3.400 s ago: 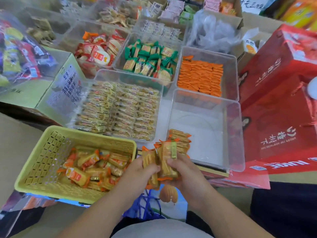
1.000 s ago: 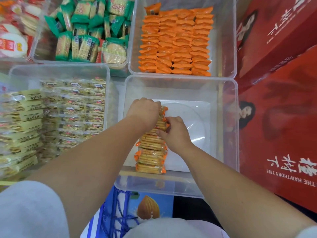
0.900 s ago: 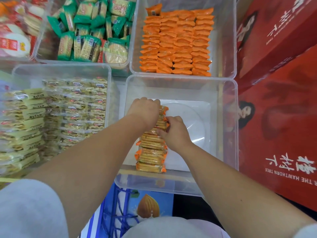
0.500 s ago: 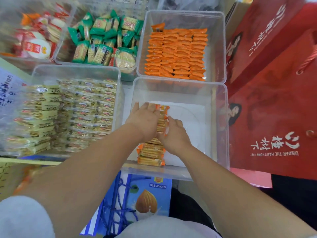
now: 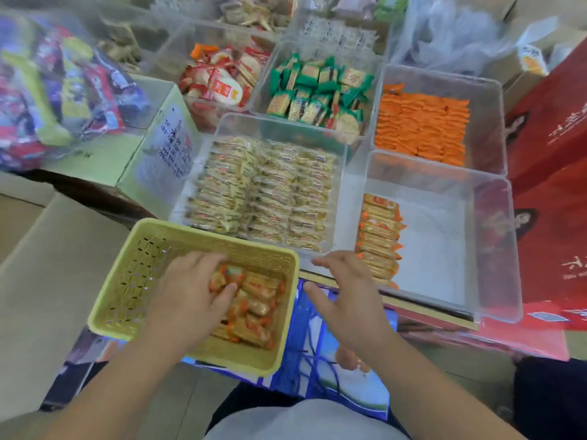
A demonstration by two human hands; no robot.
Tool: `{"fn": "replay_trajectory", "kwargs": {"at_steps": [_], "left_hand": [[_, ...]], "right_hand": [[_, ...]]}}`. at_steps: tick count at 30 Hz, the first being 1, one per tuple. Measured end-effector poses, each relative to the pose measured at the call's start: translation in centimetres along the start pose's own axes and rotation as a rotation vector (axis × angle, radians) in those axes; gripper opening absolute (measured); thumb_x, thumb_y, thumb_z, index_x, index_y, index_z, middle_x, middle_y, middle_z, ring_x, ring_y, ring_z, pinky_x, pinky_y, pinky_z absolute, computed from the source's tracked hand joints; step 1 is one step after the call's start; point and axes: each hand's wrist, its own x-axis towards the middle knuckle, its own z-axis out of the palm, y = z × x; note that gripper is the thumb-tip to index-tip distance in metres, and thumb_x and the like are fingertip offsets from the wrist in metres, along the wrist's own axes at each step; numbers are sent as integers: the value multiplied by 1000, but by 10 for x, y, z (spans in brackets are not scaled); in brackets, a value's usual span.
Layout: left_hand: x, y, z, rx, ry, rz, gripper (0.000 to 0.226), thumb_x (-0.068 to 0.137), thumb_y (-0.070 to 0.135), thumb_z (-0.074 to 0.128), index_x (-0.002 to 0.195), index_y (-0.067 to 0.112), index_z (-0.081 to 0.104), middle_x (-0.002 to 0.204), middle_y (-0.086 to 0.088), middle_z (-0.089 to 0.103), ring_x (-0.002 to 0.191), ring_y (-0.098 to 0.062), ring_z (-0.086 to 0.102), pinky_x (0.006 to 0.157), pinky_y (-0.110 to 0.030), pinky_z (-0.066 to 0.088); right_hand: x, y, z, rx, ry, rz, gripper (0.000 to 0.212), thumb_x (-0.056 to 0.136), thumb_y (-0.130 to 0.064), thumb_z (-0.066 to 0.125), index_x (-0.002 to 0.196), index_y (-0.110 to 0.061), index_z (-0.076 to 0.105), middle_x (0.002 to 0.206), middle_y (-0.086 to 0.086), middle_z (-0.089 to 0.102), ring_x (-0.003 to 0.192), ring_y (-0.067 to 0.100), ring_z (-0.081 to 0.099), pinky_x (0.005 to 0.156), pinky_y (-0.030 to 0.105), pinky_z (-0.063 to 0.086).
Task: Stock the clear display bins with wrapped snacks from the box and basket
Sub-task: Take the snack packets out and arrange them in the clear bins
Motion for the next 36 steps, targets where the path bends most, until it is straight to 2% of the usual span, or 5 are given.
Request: {"fn": "replay_trajectory", "kwargs": {"at_steps": [5, 9, 14, 19, 36], "left_hand": [[0, -75, -14, 62, -279, -100, 78, 79, 46, 83, 148, 26, 50, 137, -5, 53, 126, -29, 53, 102, -36, 44], [14, -93, -4, 157, -455, -38, 94, 74, 53, 84, 154, 32, 40, 149, -7, 40, 138, -32, 43, 111, -36, 40], [39, -98, 16, 337, -620, 62, 109, 70, 51, 86, 159, 33, 27, 157, -12, 30, 143, -37, 36, 117, -44, 38], [55, -97, 35, 441, -687, 145, 126, 66, 48, 91, 164, 35, 13, 166, -11, 24, 148, -37, 32, 118, -47, 38], [60, -68, 64, 162, -955, 183, 103, 73, 35, 85, 160, 30, 29, 149, -3, 50, 122, -24, 56, 93, -33, 51]], "right_hand": [[-18, -51, 49, -129, -73, -203, 36, 86, -40, 69, 115, -20, 72, 110, -1, 63, 105, 21, 56, 93, 33, 45], [-21, -58, 73, -309, -242, -157, 40, 85, -50, 64, 120, -29, 69, 118, -6, 62, 121, 24, 49, 99, 47, 44], [-22, -52, 81, -518, -325, -152, 55, 85, -61, 42, 121, -30, 70, 120, -7, 63, 128, 28, 41, 109, 44, 39], [-19, -53, 85, -577, -335, -163, 48, 88, -57, 53, 124, -30, 68, 124, -7, 62, 131, 27, 38, 113, 41, 35], [-19, -50, 91, -702, -367, -128, 43, 94, -56, 45, 121, -29, 65, 132, -5, 55, 139, 30, 29, 115, 49, 32]]}}
